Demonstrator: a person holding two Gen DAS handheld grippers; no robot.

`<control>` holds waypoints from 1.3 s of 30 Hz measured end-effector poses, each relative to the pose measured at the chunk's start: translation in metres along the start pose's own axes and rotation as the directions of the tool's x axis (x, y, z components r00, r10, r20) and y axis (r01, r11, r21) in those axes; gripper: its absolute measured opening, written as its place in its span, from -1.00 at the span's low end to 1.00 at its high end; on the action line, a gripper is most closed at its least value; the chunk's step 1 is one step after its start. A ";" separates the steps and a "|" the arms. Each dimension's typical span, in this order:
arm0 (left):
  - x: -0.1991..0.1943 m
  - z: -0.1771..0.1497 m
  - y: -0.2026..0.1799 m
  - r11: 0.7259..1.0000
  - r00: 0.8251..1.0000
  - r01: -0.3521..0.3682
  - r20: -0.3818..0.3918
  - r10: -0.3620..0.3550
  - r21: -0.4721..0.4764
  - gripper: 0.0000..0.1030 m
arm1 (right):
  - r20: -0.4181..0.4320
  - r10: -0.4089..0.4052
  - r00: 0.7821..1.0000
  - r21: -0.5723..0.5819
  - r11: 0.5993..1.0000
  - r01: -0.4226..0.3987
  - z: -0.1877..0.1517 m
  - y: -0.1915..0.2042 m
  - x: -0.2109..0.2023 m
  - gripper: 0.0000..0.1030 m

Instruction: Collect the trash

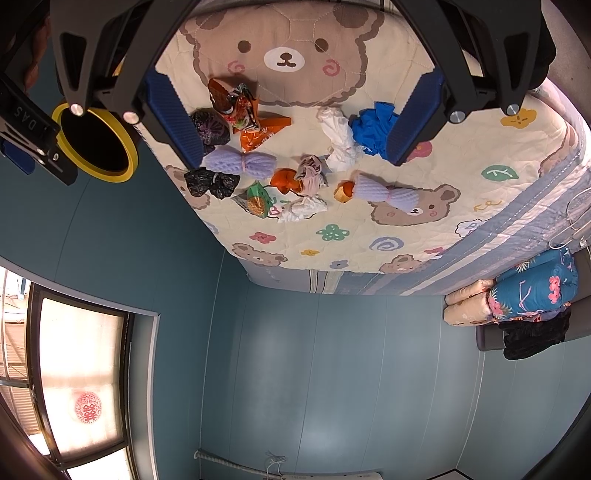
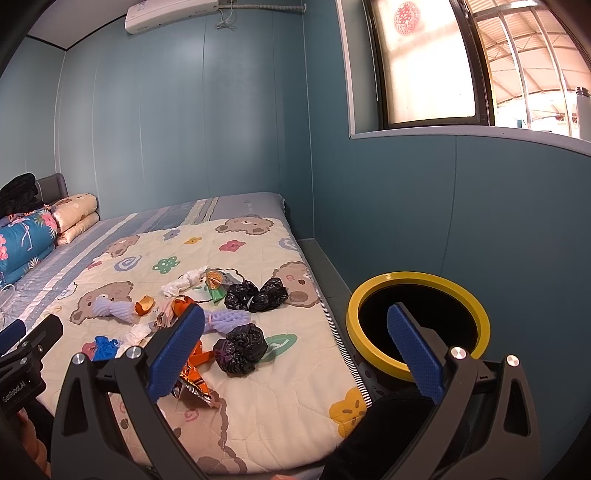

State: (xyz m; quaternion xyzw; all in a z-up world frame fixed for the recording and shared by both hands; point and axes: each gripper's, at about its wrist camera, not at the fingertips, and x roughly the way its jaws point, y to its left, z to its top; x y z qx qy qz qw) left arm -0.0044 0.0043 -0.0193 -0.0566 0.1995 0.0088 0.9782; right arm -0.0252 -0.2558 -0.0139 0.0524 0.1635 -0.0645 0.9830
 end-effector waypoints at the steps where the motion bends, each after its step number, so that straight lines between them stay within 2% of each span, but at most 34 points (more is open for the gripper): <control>1: 0.000 0.000 0.000 1.000 1.000 0.000 -0.002 0.000 0.000 0.87 | -0.001 0.001 1.000 0.000 1.000 -0.001 -0.001 0.000 0.000 0.85; 11: 0.007 0.007 0.005 1.000 0.999 -0.023 -0.037 0.022 -0.011 0.87 | -0.019 -0.007 1.000 0.012 1.000 0.007 0.003 -0.004 0.009 0.85; 15: 0.013 0.015 0.013 0.998 0.997 -0.058 -0.042 0.058 -0.010 0.87 | -0.018 -0.013 1.000 0.019 1.000 0.013 0.008 -0.011 0.016 0.85; 20: 0.033 0.024 0.028 0.996 0.994 -0.078 -0.086 0.074 -0.037 0.87 | -0.063 0.004 0.998 -0.004 1.000 -0.004 0.020 -0.014 0.037 0.85; 24: 0.052 0.029 0.042 0.994 0.985 -0.111 -0.132 0.107 -0.021 0.87 | -0.112 0.017 0.994 -0.032 0.999 -0.021 0.022 -0.011 0.058 0.85; 26: 0.062 0.028 0.049 0.993 0.980 -0.116 -0.166 0.112 -0.011 0.87 | -0.172 0.027 0.985 -0.060 0.997 -0.038 0.020 -0.006 0.074 0.85; 30: 0.084 0.021 0.063 0.995 0.961 -0.092 -0.258 0.096 0.026 0.87 | -0.322 0.103 0.941 -0.038 0.992 -0.121 0.014 0.002 0.111 0.85; 32: 0.093 0.015 0.070 0.997 0.950 -0.078 -0.303 0.080 0.018 0.87 | -0.393 0.151 0.907 -0.010 0.986 -0.169 0.009 0.005 0.132 0.85; 33: 0.099 0.011 0.076 0.996 0.939 -0.085 -0.334 0.085 0.016 0.87 | -0.425 0.176 0.888 0.008 0.982 -0.191 0.006 0.006 0.140 0.85; 34: 0.105 0.007 0.082 0.996 0.928 -0.090 -0.361 0.090 0.016 0.87 | -0.474 0.208 0.856 0.040 0.976 -0.215 0.002 0.008 0.152 0.85; 37: 0.119 -0.003 0.096 0.993 0.903 -0.112 -0.415 0.111 0.021 0.87 | -0.534 0.226 0.815 0.060 0.971 -0.231 -0.006 0.013 0.175 0.85; 39: 0.130 -0.008 0.103 0.991 0.882 -0.129 -0.452 0.131 0.035 0.87 | -0.559 0.236 0.795 0.072 0.969 -0.237 -0.009 0.016 0.183 0.85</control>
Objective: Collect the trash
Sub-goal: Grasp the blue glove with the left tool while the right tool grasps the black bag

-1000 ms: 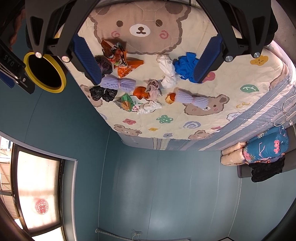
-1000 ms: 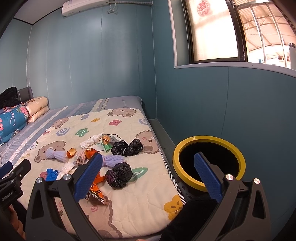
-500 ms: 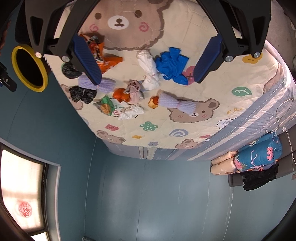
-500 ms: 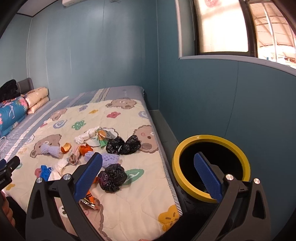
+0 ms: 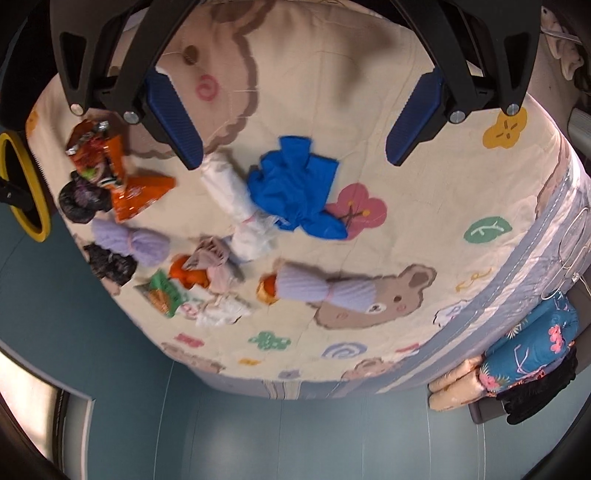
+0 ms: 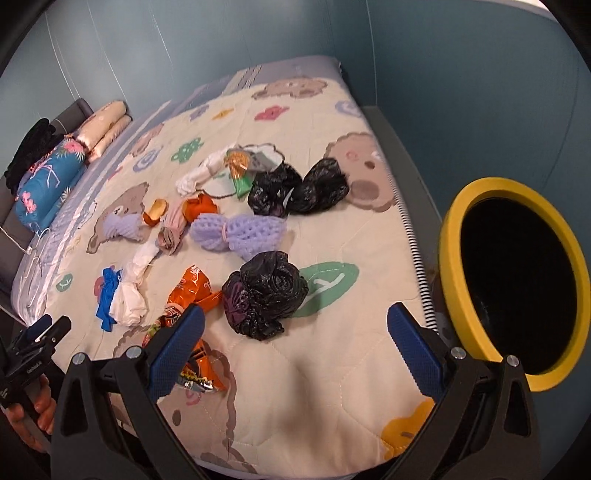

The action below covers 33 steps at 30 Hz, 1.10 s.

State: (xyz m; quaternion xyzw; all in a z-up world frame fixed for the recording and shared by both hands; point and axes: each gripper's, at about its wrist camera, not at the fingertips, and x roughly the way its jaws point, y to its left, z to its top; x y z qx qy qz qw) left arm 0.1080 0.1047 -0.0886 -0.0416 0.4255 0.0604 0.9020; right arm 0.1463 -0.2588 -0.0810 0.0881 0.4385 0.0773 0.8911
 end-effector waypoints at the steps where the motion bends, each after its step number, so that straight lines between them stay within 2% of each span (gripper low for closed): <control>1: 0.005 0.001 0.002 1.000 1.000 -0.009 -0.018 0.009 -0.002 0.87 | -0.028 0.011 1.000 0.009 1.000 -0.010 0.004 0.000 0.008 0.85; 6: 0.032 0.007 0.008 1.000 0.995 -0.027 -0.093 0.028 0.007 0.87 | -0.111 0.002 0.994 -0.003 1.000 -0.002 0.019 0.004 0.038 0.85; 15: 0.078 0.018 0.019 0.997 0.982 -0.070 -0.172 0.077 0.042 0.87 | -0.186 0.012 0.982 -0.007 1.000 -0.014 0.034 0.010 0.071 0.85; 23: 0.104 0.028 0.028 1.000 0.975 -0.004 -0.222 0.000 -0.019 0.85 | -0.230 0.011 0.973 -0.008 1.000 -0.013 0.037 0.014 0.092 0.82; 26: 0.116 0.031 0.027 0.999 0.966 0.027 -0.257 -0.037 -0.040 0.66 | -0.252 -0.001 0.968 -0.027 1.000 -0.006 0.036 0.019 0.099 0.58; 28: 0.123 0.031 0.023 0.999 0.963 0.036 -0.267 -0.042 -0.027 0.46 | -0.255 0.002 0.967 -0.023 1.000 -0.009 0.034 0.019 0.101 0.55; 32: 0.127 0.030 0.014 0.998 0.960 0.065 -0.272 -0.062 0.001 0.19 | -0.295 0.014 0.956 -0.033 0.999 -0.025 0.030 0.022 0.113 0.46; 33: 0.127 0.030 0.013 0.997 0.959 0.076 -0.273 -0.073 0.003 0.07 | -0.309 0.031 0.951 -0.022 0.999 -0.040 0.029 0.022 0.115 0.35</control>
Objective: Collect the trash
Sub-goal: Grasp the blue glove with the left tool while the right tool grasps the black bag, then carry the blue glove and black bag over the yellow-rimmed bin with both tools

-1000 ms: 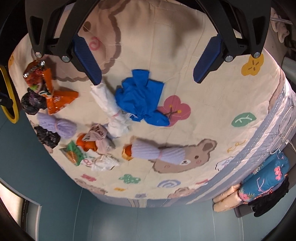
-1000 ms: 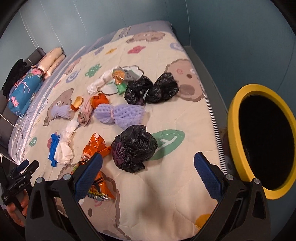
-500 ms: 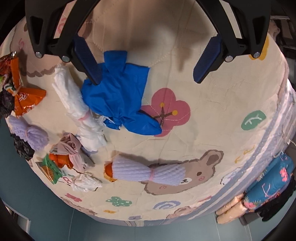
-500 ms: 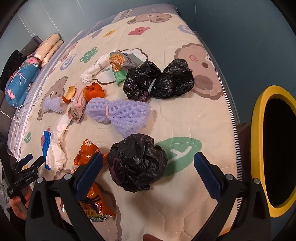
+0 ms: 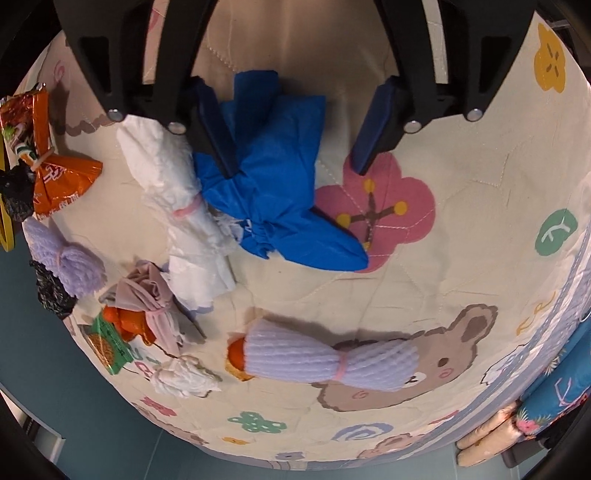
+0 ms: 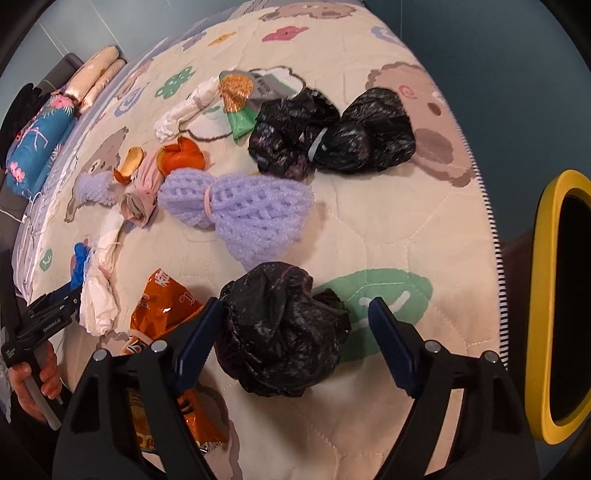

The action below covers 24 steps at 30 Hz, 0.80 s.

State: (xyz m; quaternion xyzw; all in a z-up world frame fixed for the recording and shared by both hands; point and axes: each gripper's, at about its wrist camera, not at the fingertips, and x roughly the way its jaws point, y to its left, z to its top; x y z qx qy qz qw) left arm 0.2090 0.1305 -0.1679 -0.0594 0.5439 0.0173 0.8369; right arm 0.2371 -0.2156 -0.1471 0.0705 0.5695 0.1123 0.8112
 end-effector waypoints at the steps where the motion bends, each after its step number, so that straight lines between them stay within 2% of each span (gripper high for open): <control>1: 0.000 0.000 -0.001 1.000 1.000 0.014 -0.004 -0.014 0.001 -0.03 | -0.010 0.014 1.000 0.007 1.000 -0.014 -0.001 0.000 0.002 0.25; 2: 0.000 0.000 -0.001 1.000 1.000 0.026 -0.008 -0.026 0.000 -0.11 | -0.017 0.033 0.999 0.023 0.999 -0.032 -0.001 -0.001 0.003 0.19; 4: 0.000 0.001 -0.001 0.998 0.998 0.060 -0.018 -0.060 -0.003 -0.49 | -0.011 0.029 1.000 0.001 1.000 -0.029 -0.002 0.004 0.001 0.04; 7: -0.002 0.000 -0.003 0.998 0.997 0.070 -0.020 -0.070 -0.006 -0.71 | 0.000 0.026 1.000 -0.021 0.999 -0.026 -0.005 0.010 -0.004 -0.08; 12: -0.017 -0.003 -0.001 0.995 0.996 0.092 -0.004 -0.092 -0.033 -0.81 | 0.003 0.060 0.998 -0.009 0.998 -0.060 -0.007 0.008 -0.017 -0.14; 24: -0.076 -0.014 0.013 0.987 0.985 0.152 0.089 -0.147 -0.044 -0.82 | 0.085 0.105 0.991 -0.032 0.994 -0.103 -0.024 0.004 -0.073 -0.14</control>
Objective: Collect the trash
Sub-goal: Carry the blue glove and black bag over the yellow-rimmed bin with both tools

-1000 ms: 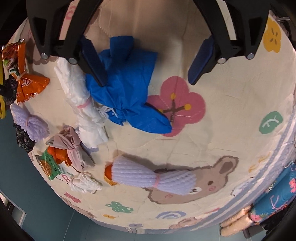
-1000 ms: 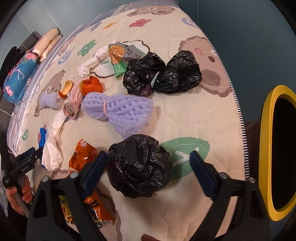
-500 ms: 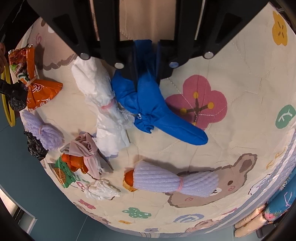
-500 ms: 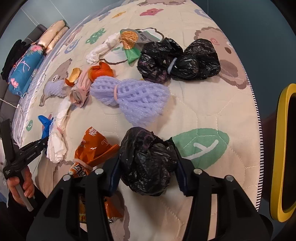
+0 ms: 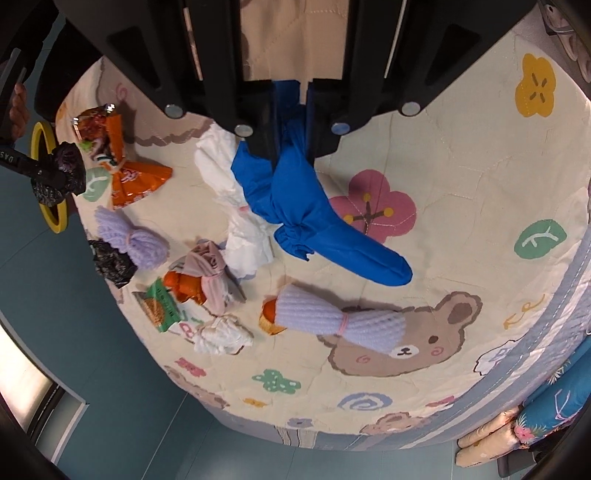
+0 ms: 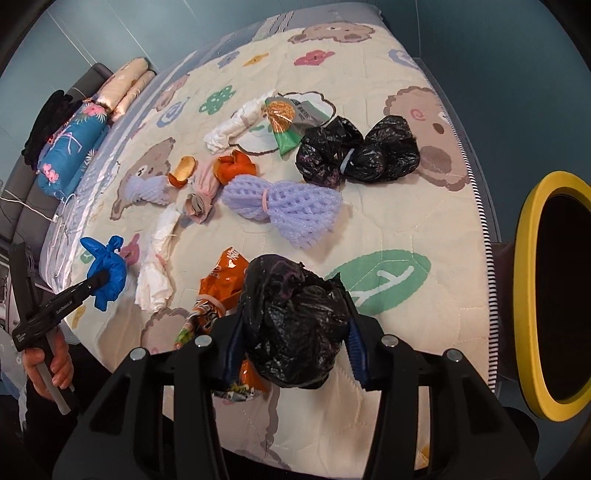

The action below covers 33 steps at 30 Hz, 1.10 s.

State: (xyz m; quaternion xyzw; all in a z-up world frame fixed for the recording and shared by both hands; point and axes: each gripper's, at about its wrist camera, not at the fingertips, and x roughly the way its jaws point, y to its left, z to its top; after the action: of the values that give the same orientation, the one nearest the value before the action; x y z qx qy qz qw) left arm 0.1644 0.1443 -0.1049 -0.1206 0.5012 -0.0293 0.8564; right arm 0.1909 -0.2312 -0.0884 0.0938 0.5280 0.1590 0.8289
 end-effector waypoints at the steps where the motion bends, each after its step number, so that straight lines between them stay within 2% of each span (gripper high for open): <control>1: -0.004 -0.001 -0.001 1.000 1.000 0.004 0.007 -0.004 0.003 -0.82 | 0.008 0.005 1.000 0.005 1.000 -0.005 -0.001 -0.001 -0.006 -0.14; 10: -0.032 0.003 -0.034 0.998 0.998 0.042 0.043 -0.044 0.049 -0.82 | 0.080 0.004 0.997 0.007 1.000 -0.004 -0.009 -0.013 -0.054 -0.14; 20: -0.039 0.013 -0.104 0.983 0.993 0.104 0.042 -0.112 0.154 -0.82 | 0.149 -0.039 0.988 0.081 0.996 0.027 -0.015 -0.061 -0.096 -0.14; 29: -0.029 0.021 -0.178 0.951 0.984 0.171 -0.001 -0.176 0.256 -0.82 | 0.184 -0.078 0.980 0.164 0.985 0.047 -0.017 -0.112 -0.120 -0.13; 33: -0.023 0.025 -0.215 0.928 0.977 0.210 -0.022 -0.213 0.307 -0.82 | 0.204 -0.109 0.973 0.206 0.976 0.066 -0.017 -0.136 -0.131 -0.13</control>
State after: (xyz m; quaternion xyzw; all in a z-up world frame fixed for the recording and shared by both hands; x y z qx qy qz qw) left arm 0.1899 -0.0558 -0.0224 -0.0395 0.4697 -0.1982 0.8594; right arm 0.1462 -0.4059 -0.0289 0.1688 0.4525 0.0580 0.8737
